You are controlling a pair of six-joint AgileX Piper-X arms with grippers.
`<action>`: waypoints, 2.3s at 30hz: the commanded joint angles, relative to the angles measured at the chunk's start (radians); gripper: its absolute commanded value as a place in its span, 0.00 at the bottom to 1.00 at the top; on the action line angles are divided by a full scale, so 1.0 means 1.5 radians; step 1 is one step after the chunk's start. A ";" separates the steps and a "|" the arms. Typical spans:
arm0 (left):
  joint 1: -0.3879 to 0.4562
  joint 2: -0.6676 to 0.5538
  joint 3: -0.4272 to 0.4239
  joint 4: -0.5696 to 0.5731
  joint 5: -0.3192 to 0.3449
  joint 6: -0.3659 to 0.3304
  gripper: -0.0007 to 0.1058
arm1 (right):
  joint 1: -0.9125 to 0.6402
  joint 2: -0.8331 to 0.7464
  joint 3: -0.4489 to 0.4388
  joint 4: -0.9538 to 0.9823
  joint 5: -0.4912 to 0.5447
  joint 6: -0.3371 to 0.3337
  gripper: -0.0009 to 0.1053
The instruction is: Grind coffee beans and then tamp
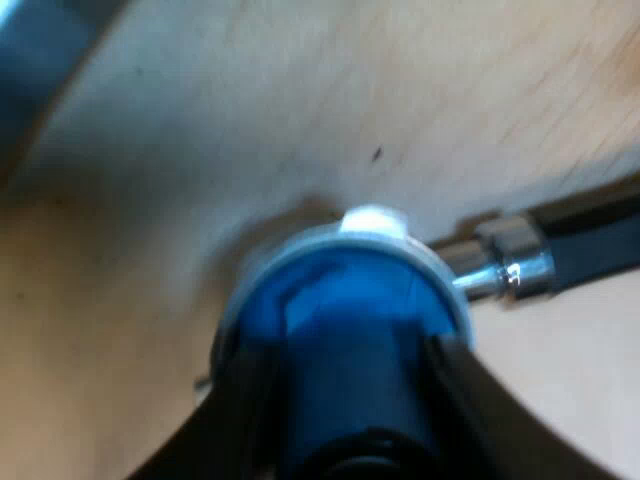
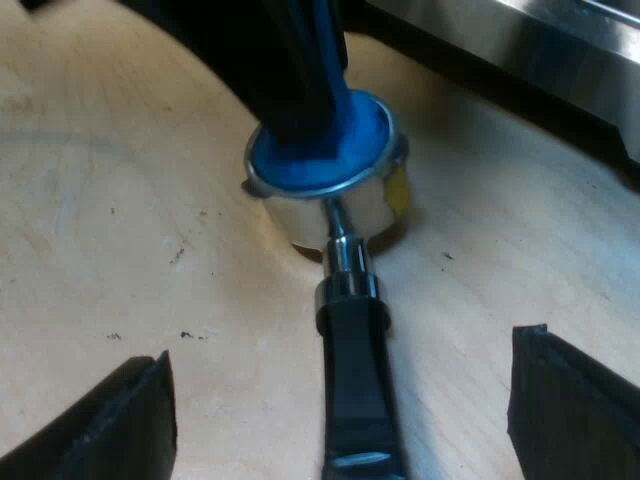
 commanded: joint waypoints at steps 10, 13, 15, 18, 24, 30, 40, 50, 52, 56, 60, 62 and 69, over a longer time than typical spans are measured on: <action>-0.044 0.016 0.003 0.021 -0.067 0.066 0.01 | -0.003 -0.001 0.000 -0.005 0.001 -0.001 0.67; -0.065 0.016 0.008 0.017 -0.090 0.066 0.01 | -0.003 -0.001 0.000 -0.005 0.001 -0.001 0.67; -0.081 0.019 0.011 0.016 -0.118 0.066 0.01 | -0.003 -0.001 0.000 -0.005 0.001 -0.001 0.67; -0.085 0.020 0.015 0.015 -0.118 0.065 0.01 | -0.003 -0.001 0.000 -0.005 0.001 -0.001 0.67; -0.085 0.020 0.018 0.014 -0.126 0.065 0.01 | -0.003 -0.001 0.000 -0.005 0.001 -0.001 0.67; -0.085 0.044 0.025 0.014 -0.122 0.062 0.01 | -0.003 -0.001 0.000 -0.005 0.001 -0.001 0.67; -0.085 0.032 0.028 0.034 -0.122 0.058 0.01 | -0.003 -0.001 0.000 -0.005 0.001 -0.001 0.67; -0.085 -0.068 -0.001 0.020 -0.122 0.070 0.01 | -0.003 -0.001 0.000 -0.039 0.001 -0.001 0.67; -0.085 -0.082 -0.022 0.023 -0.122 0.075 0.01 | -0.003 -0.001 0.000 -0.058 0.001 -0.003 0.67; -0.085 -0.095 -0.064 0.058 -0.122 0.078 0.01 | -0.003 -0.001 0.000 -0.060 0.001 -0.007 0.67; -0.083 -0.096 -0.110 0.122 -0.122 0.078 0.01 | -0.003 -0.001 0.000 -0.060 0.001 -0.007 0.67; -0.083 -0.101 -0.122 0.140 -0.122 0.078 0.01 | -0.003 -0.001 0.000 -0.060 0.001 -0.007 0.67; -0.069 -0.162 -0.125 0.181 -0.140 0.072 0.01 | -0.003 -0.001 0.000 -0.072 0.001 -0.007 0.67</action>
